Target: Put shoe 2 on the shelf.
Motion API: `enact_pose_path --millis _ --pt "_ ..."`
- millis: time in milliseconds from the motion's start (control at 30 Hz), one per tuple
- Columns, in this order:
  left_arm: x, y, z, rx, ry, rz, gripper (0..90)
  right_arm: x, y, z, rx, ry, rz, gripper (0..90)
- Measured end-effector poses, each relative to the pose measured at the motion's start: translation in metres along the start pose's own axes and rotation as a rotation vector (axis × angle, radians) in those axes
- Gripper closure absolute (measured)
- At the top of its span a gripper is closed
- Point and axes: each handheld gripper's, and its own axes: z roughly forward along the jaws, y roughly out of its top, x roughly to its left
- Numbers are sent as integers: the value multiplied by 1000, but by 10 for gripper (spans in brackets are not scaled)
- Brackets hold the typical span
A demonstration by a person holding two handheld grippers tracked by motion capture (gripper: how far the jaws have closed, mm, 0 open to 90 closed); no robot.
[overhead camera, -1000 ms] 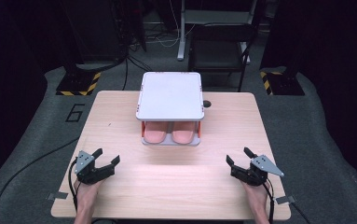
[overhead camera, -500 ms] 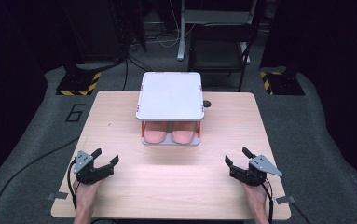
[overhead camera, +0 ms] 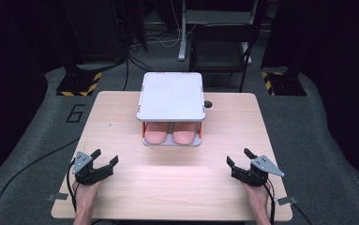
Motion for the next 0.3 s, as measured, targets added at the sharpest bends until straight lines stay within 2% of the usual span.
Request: enact_pose_path --millis 67,300 --pt "1 0 0 -8 3 -5 169 -1 0 0 -2 1 -11 178" --pt "3 0 -1 -10 8 -11 169 -2 -1 1 18 2 2 172"
